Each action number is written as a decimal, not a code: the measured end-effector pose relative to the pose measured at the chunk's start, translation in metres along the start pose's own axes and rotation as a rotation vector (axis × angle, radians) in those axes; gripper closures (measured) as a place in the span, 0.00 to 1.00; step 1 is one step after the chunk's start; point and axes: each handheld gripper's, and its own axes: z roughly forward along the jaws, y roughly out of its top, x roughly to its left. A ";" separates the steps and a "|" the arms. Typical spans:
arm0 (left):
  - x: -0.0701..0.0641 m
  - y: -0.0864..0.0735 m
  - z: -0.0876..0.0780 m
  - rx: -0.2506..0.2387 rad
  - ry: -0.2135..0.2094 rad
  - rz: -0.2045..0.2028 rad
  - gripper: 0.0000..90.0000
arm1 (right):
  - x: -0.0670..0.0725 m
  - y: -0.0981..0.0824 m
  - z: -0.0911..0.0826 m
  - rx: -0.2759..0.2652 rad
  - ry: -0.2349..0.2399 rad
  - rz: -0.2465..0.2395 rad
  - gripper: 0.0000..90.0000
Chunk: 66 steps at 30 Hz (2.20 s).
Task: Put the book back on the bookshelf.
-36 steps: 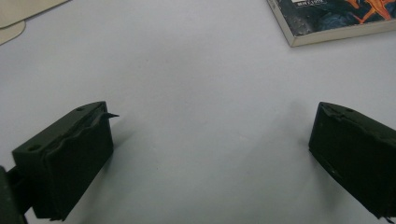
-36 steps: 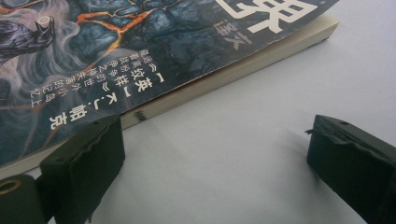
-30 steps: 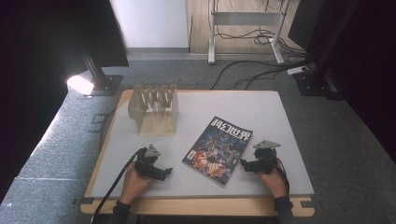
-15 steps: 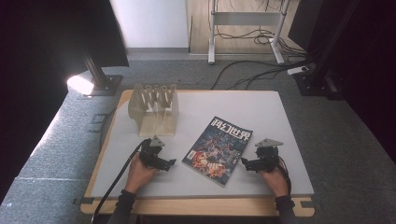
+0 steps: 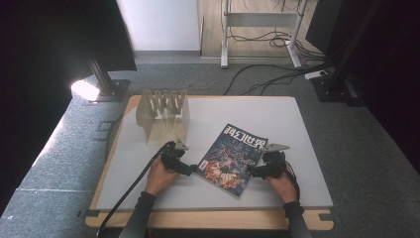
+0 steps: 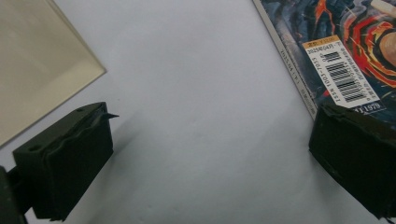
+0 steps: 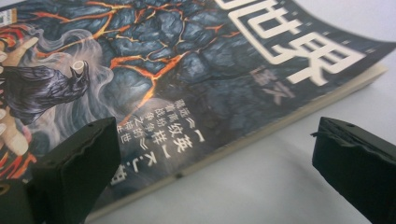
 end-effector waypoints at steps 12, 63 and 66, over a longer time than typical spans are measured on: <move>-0.041 -0.004 -0.004 -0.001 -0.093 0.091 0.00 | 0.002 0.005 0.012 0.027 0.058 0.012 0.00; -0.045 -0.007 0.000 -0.068 -0.270 0.183 0.00 | 0.009 0.069 0.068 0.070 0.223 0.039 0.15; -0.045 -0.007 0.000 -0.070 -0.270 0.183 0.00 | 0.009 0.072 0.071 0.055 0.255 0.087 0.19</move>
